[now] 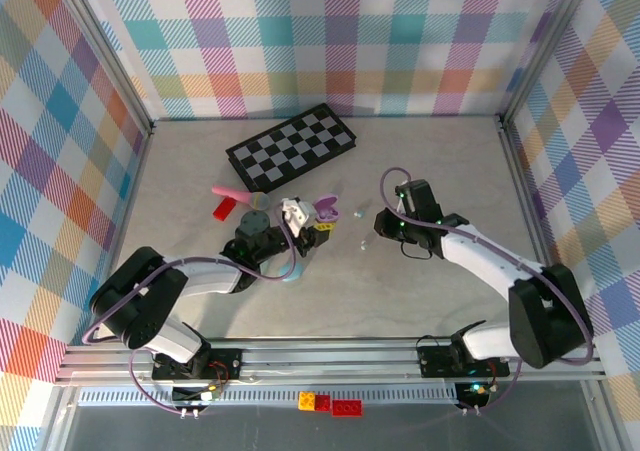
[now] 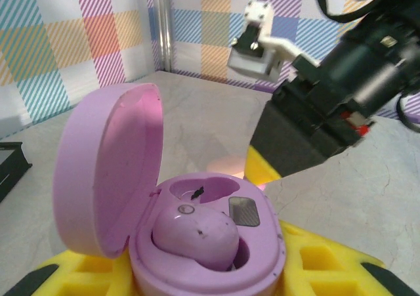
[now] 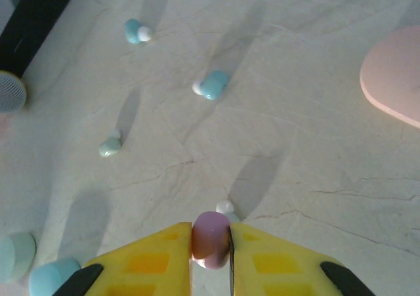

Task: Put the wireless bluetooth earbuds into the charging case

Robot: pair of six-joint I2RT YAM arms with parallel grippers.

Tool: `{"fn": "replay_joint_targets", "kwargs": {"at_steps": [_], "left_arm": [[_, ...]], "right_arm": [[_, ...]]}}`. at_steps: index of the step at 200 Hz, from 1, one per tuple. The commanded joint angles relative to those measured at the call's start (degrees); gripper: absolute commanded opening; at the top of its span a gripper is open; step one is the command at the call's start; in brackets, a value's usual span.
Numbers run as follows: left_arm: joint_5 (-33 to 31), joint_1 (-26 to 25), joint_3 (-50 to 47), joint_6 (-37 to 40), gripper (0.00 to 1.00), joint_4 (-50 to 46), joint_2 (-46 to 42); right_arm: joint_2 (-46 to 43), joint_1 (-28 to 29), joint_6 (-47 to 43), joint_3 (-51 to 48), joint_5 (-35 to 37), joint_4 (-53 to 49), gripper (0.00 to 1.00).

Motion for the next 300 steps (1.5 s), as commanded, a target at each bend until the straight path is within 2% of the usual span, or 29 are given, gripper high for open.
{"fn": "replay_joint_targets", "kwargs": {"at_steps": [1,29,70,150,218,300], "left_arm": [[0.4,0.5,2.4,1.0,0.28,2.8,0.6],[1.2,0.4,3.9,2.1,0.28,-1.5,1.3],[1.7,0.4,3.6,3.0,0.28,-1.5,1.5],[3.3,0.4,3.7,4.4,0.28,-2.6,1.3],[3.4,0.4,3.2,3.7,0.28,-1.3,1.1],[2.1,0.5,2.6,3.5,0.28,-0.7,0.5]], "right_arm": [[-3.4,1.5,-6.8,2.0,3.3,-4.9,0.2],[-6.9,4.3,-11.3,3.6,4.4,-5.9,0.21],[-8.8,8.3,-14.7,7.6,5.1,-6.6,0.21],[-2.7,14.4,-20.3,19.4,6.6,-10.1,0.21],[1.5,16.9,-22.1,22.3,7.8,-11.0,0.21],[3.0,17.1,-22.4,21.4,8.5,-11.3,0.21]]}}
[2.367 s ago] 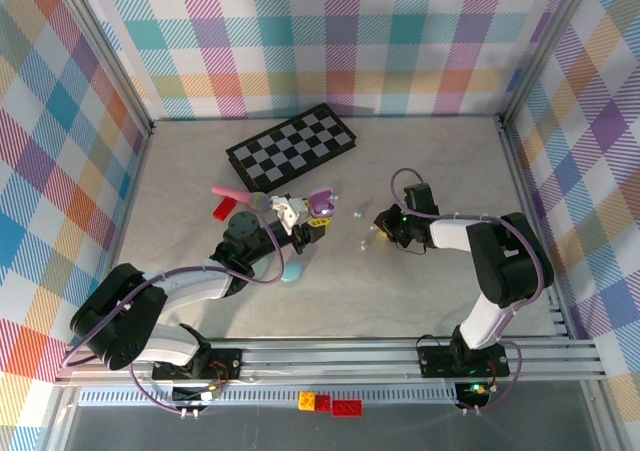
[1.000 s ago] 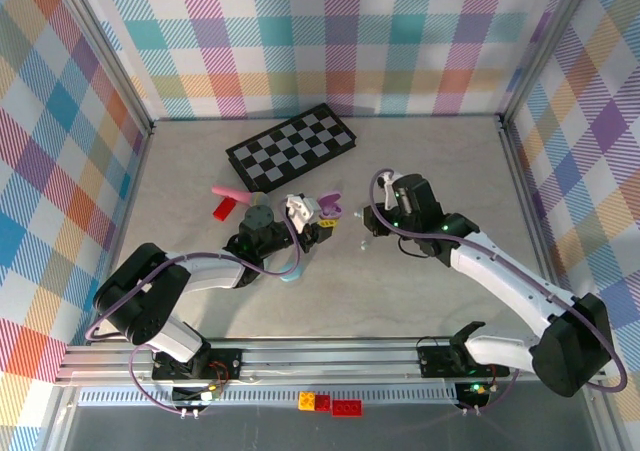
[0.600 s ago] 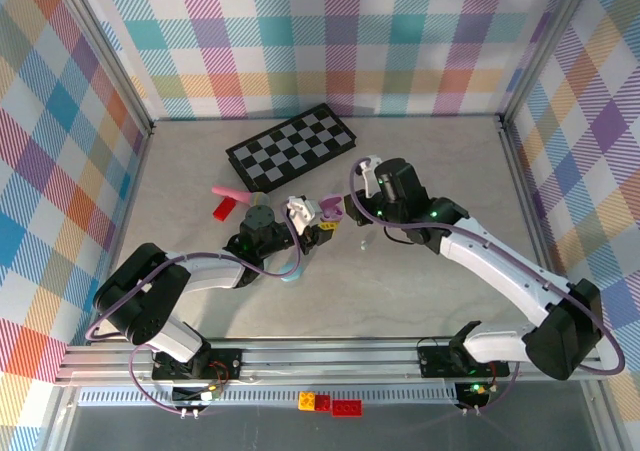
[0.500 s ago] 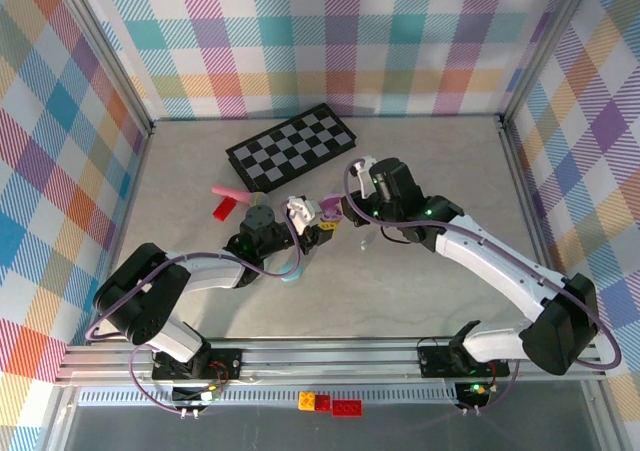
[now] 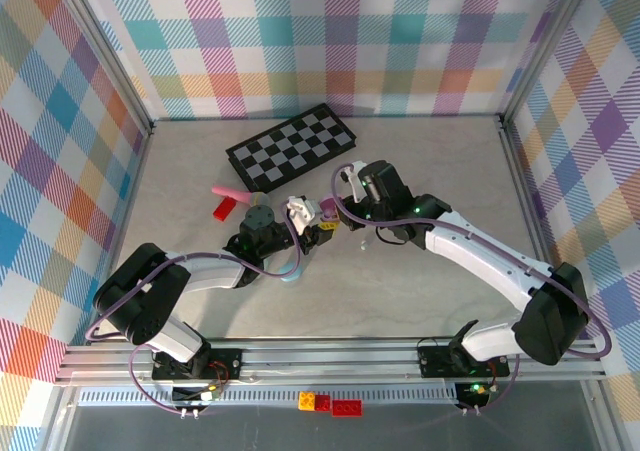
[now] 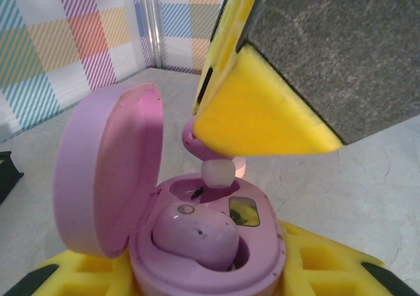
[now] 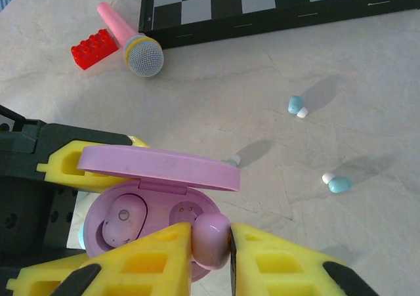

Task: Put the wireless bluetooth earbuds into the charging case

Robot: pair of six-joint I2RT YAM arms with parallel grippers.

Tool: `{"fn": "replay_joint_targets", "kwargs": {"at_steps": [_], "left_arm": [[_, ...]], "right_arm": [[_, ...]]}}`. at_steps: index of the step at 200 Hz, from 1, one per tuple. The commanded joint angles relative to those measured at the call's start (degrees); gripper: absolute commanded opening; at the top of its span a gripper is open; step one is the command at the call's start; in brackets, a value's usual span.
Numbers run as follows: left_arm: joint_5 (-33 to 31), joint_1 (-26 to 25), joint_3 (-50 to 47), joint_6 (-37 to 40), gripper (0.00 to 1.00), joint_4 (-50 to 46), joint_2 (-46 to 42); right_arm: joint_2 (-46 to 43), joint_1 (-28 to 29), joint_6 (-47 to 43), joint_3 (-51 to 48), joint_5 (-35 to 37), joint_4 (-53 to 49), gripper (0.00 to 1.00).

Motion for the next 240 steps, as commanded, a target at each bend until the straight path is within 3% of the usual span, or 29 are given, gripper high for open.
{"fn": "replay_joint_targets", "kwargs": {"at_steps": [1,107,193,240], "left_arm": [[0.2,0.5,0.1,0.1,0.28,2.5,-0.8],[0.1,0.5,0.1,0.1,0.28,2.1,-1.4],[0.0,0.5,-0.2,-0.1,0.28,3.0,-0.8],[-0.1,0.6,-0.4,-0.3,0.28,3.8,-0.5]], "right_arm": [[0.2,0.3,-1.0,0.7,0.7,-0.8,0.21],[2.4,0.7,-2.7,1.1,-2.0,-1.8,0.21],[-0.6,0.7,-0.9,-0.5,-2.5,1.6,0.28],[-3.8,0.6,0.5,-2.5,-2.3,3.6,0.48]]}}
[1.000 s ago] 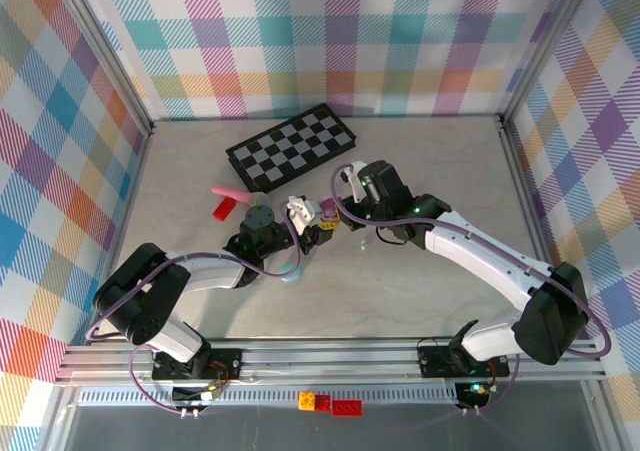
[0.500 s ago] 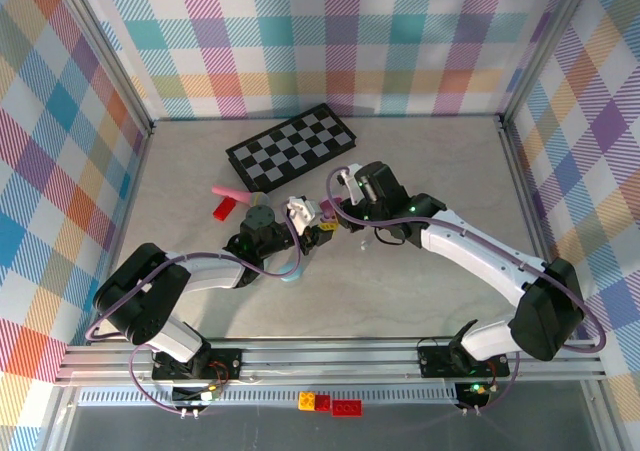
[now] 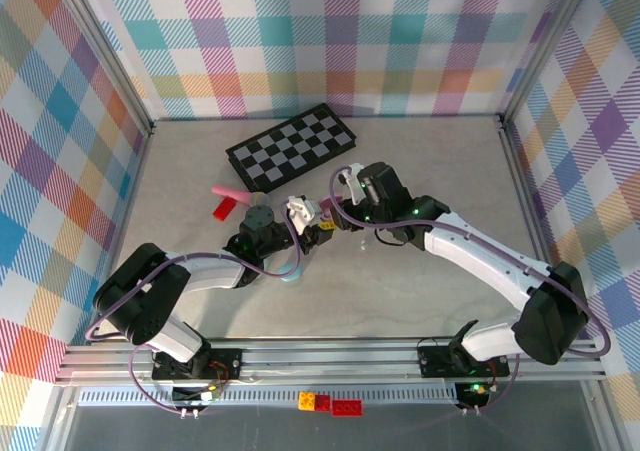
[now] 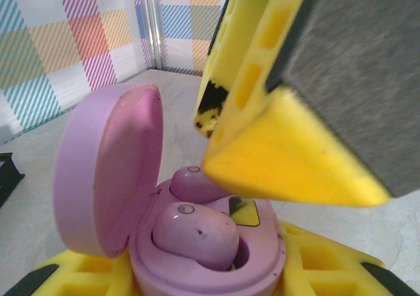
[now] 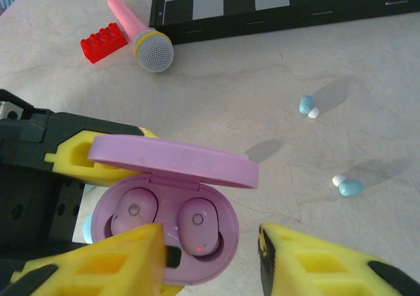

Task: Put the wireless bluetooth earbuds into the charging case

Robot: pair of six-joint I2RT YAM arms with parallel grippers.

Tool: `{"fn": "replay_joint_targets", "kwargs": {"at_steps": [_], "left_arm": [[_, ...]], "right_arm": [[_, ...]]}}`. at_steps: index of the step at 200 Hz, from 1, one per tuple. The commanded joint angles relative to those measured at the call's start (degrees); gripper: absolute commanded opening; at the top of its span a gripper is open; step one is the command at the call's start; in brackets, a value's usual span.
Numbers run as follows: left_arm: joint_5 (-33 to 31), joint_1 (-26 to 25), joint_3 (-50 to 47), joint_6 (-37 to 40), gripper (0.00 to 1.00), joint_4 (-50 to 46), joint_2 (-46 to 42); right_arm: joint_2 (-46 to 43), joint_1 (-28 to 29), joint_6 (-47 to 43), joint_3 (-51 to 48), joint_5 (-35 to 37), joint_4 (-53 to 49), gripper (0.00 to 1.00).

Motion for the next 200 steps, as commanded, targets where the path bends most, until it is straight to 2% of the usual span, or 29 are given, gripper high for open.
{"fn": "replay_joint_targets", "kwargs": {"at_steps": [1,24,45,63,92,146,200], "left_arm": [[0.0,0.6,-0.3,-0.2,0.28,3.6,-0.5],[0.0,0.6,-0.6,-0.3,0.28,4.1,-0.4],[0.3,0.6,-0.9,-0.2,0.28,4.5,-0.5],[0.9,0.6,-1.5,0.3,0.28,6.1,-0.3],[1.7,0.6,-2.2,0.7,0.28,8.1,-0.3],[1.6,0.6,-2.3,0.8,0.28,7.8,-1.6],[0.9,0.6,-1.6,-0.7,0.28,5.7,-3.3]], "right_arm": [[-3.3,0.3,1.1,-1.4,-0.6,2.5,0.48],[-5.9,-0.5,3.3,-3.1,-1.9,4.9,0.52],[-7.3,-3.5,7.2,-3.6,-10.9,7.7,0.58],[-6.5,-5.0,10.0,-2.2,-13.6,8.4,0.59],[-3.3,-6.2,12.3,2.0,-13.9,6.9,0.61],[5.8,-6.4,12.1,11.6,-11.0,-3.5,0.68],[5.0,-6.4,9.6,10.8,-10.2,-5.8,0.71]]}}
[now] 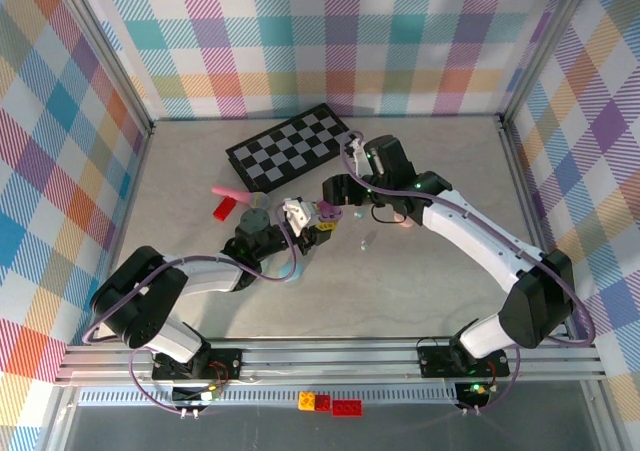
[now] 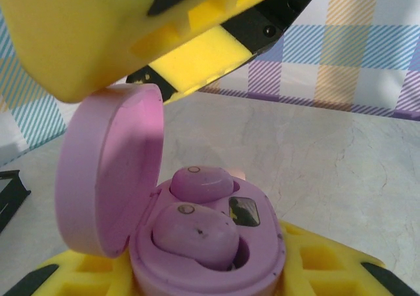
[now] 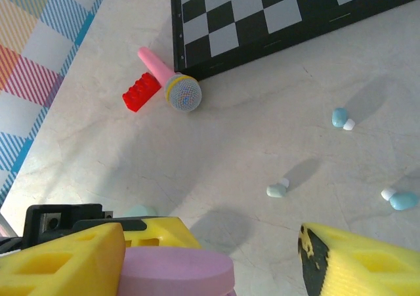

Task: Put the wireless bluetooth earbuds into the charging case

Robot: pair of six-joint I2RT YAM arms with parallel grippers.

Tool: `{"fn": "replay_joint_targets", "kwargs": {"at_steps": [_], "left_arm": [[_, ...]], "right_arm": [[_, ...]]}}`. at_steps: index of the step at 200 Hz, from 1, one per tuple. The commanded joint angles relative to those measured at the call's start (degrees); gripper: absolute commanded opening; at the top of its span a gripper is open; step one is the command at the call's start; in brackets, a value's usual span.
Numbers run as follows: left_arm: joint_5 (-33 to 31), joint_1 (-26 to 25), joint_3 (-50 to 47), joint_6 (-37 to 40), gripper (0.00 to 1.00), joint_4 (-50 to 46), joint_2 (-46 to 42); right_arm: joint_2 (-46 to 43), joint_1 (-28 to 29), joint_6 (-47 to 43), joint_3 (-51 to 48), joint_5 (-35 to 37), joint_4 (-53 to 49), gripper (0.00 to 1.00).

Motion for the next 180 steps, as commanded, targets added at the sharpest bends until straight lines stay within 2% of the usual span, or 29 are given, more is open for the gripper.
{"fn": "replay_joint_targets", "kwargs": {"at_steps": [1,52,111,150,180], "left_arm": [[0.7,0.6,0.3,-0.7,0.28,1.9,-1.8],[0.0,0.6,0.6,-2.7,0.28,4.3,-1.7],[0.3,0.6,0.3,-5.8,0.28,7.6,-2.6],[1.3,0.6,0.2,-8.3,0.28,11.6,-2.4],[1.6,0.6,0.4,-9.8,0.28,14.2,-1.8]], "right_arm": [[-1.4,-0.2,-1.5,0.4,0.4,-3.0,0.71],[-5.8,-0.9,0.0,-2.6,-1.6,-3.3,0.72],[-9.1,-10.1,15.7,-10.7,-26.7,9.3,0.72],[-6.9,-11.0,24.6,-14.3,-39.9,19.9,0.72],[-4.1,-11.0,31.1,-16.4,-45.3,28.4,0.71]]}}
